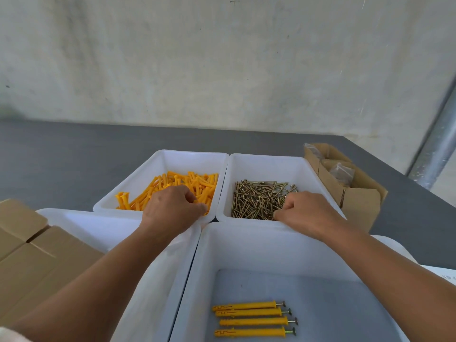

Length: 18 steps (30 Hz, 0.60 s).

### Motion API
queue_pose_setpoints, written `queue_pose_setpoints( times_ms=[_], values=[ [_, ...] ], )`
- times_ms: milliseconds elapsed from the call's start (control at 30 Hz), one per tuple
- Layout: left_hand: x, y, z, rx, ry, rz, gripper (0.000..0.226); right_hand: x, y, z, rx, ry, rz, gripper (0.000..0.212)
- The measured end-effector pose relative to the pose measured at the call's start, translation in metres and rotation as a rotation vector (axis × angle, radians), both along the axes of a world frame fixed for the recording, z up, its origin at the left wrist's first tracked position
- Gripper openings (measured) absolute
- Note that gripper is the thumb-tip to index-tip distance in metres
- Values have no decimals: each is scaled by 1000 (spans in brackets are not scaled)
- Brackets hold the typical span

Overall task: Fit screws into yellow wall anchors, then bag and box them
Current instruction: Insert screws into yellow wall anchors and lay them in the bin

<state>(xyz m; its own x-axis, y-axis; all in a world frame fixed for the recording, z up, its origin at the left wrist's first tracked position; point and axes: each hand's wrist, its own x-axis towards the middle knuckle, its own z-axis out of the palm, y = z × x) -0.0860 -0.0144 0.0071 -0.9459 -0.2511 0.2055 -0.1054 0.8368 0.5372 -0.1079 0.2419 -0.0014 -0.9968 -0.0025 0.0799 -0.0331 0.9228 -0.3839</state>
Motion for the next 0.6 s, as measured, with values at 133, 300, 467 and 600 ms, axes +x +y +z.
queue_pose_setpoints(
  times_ms=[133,300,467,600],
  values=[
    [4,2,2,61,55,-26,13,9,5,1,-119,124,-22,9],
    [6,6,3,93,200,-39,17,16,13,5,-260,173,-35,14],
    [12,12,17,256,419,-69,11,26,8,21,-566,152,-14,9],
    [23,22,29,603,399,-227,11,36,-1,37,-903,122,96,14]
  ],
)
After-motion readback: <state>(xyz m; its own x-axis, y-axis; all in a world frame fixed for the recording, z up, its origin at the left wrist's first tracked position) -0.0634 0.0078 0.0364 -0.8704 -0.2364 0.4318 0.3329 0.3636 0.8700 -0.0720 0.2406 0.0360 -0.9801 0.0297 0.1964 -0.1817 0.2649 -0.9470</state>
